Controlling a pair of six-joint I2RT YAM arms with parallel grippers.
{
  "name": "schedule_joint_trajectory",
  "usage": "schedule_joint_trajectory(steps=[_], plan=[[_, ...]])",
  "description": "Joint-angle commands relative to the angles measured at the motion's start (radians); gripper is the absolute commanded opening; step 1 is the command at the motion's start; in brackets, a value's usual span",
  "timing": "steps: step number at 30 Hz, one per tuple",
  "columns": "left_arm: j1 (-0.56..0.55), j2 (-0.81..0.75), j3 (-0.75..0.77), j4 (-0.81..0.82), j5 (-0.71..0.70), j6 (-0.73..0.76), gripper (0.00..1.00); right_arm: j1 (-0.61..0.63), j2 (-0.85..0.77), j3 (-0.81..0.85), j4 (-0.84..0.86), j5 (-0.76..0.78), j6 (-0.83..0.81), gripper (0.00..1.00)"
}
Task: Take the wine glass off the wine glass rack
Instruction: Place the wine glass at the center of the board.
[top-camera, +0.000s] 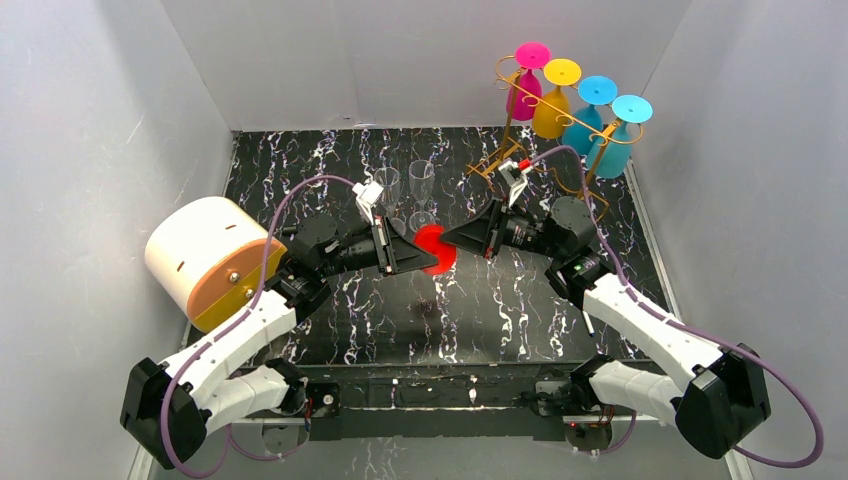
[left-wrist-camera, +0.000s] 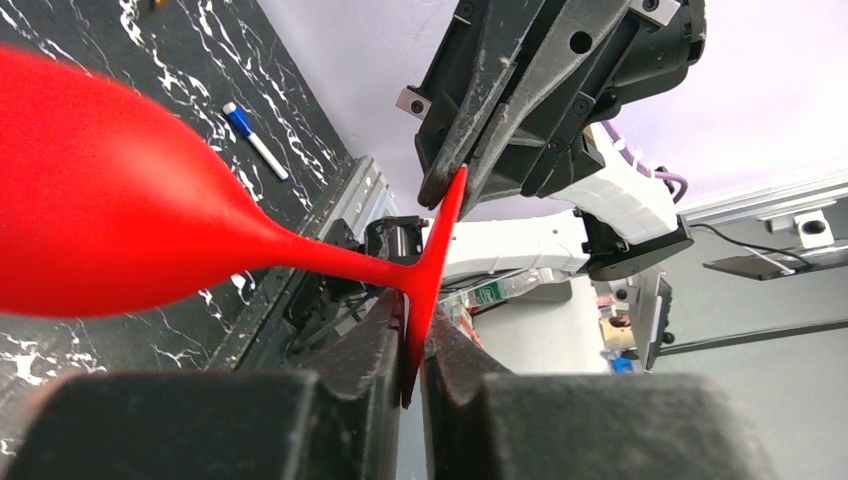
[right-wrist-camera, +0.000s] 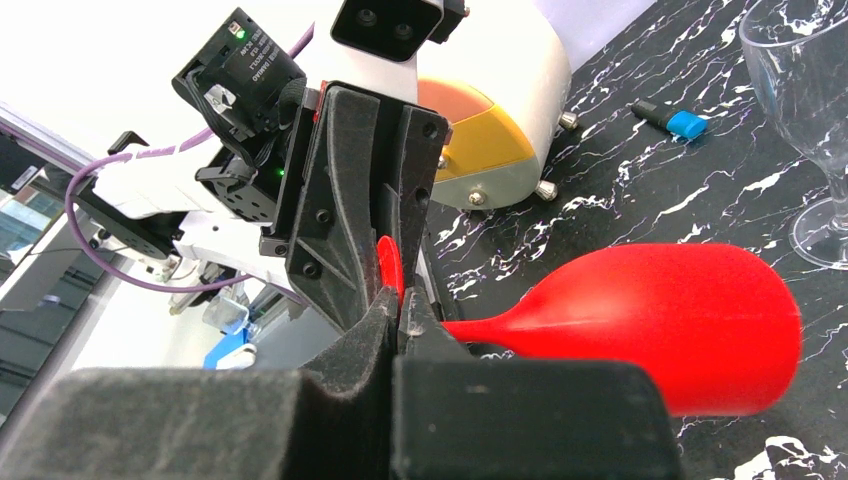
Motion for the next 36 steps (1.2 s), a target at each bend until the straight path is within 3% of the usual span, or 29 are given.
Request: schedule_joint_trajectory(steps=[1,3,6,8,11,16,21,23,25,29,31,36], plan=[[-0.003,-0.022,-0.001,0.043,-0.012,0.001,0.01,0.004,-0.032,0.024,0.030,-0.010,-0.028,0.01],[-0.003,-0.013,0.013,0.020,-0.011,0.026,0.00,0.005,-0.032,0.042,0.003,-0.017,-0.034,0.01],[-0.004,-0.015,0.020,-0.007,-0.013,0.066,0.00,0.005,-0.031,0.055,-0.024,-0.012,-0.046,0.14],[-0.003,-0.016,0.030,-0.033,-0.014,0.106,0.00,0.005,-0.032,0.063,-0.042,-0.006,-0.065,0.16],[-0.003,-0.028,0.045,-0.109,-0.012,0.176,0.00,0.004,-0.026,0.175,-0.236,0.005,-0.181,0.21],[-0.002,-0.091,0.000,-0.074,0.003,0.261,0.00,0.005,0.026,0.403,-0.576,0.018,-0.406,0.56],[-0.003,-0.116,0.067,-0.369,-0.075,0.503,0.00,0.004,0.029,0.439,-0.633,0.161,-0.456,0.74],[-0.003,-0.135,0.063,-0.409,-0.080,0.584,0.00,0.004,0.032,0.439,-0.637,0.201,-0.454,0.77],[-0.003,-0.153,0.041,-0.360,0.039,0.658,0.00,0.004,0.046,0.463,-0.682,0.240,-0.456,0.80],[-0.003,-0.215,0.018,-0.374,0.114,0.867,0.00,0.004,0.086,0.528,-0.800,0.312,-0.458,0.87],[-0.002,-0.241,0.022,-0.429,0.174,0.997,0.00,0.003,0.112,0.553,-0.834,0.266,-0.467,0.92],[-0.003,-0.250,0.100,-0.762,0.163,1.284,0.00,-0.018,0.195,0.650,-0.933,0.051,-0.481,0.99]])
